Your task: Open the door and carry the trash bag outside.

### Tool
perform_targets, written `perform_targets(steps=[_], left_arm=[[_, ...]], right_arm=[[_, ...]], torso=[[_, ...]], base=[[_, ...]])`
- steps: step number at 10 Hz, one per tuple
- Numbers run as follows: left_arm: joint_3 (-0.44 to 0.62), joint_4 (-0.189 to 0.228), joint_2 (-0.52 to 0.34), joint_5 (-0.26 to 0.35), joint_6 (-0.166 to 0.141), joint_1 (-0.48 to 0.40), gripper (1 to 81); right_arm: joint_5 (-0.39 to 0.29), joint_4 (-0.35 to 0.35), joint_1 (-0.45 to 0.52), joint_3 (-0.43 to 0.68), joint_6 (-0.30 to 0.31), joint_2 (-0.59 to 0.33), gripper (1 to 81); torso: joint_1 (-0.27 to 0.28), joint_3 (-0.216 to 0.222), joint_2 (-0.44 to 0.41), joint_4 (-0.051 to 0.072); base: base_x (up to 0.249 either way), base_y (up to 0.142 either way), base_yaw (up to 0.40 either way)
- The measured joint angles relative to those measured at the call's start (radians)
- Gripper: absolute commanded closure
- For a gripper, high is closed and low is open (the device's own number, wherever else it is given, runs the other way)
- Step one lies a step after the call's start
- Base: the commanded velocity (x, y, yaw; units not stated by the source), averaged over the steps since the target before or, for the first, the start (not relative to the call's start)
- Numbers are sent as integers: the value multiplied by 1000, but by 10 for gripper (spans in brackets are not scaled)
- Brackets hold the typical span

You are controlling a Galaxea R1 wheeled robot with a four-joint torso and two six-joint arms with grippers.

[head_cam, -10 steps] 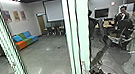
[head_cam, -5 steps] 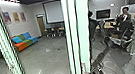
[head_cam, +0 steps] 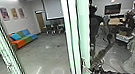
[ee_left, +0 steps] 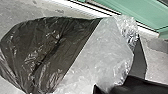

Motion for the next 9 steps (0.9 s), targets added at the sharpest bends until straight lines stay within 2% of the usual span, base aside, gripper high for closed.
perform_targets(steps=[1, 3, 9], left_arm=[[0, 0, 0, 0, 0, 1, 811], [0, 0, 0, -2, 0, -3, 811], [48, 0, -24, -4, 0, -10, 811]], right_arm=[[27, -4, 16, 17, 0, -11, 10], [43, -6, 40, 18, 11, -15, 10], [34, -8, 53, 15, 8, -20, 10]], torso=[[0, -29, 0, 0], [0, -53, 0, 0], [2, -55, 1, 0]], base=[[0, 0, 0], [0, 0, 0], [0, 0, 0]])
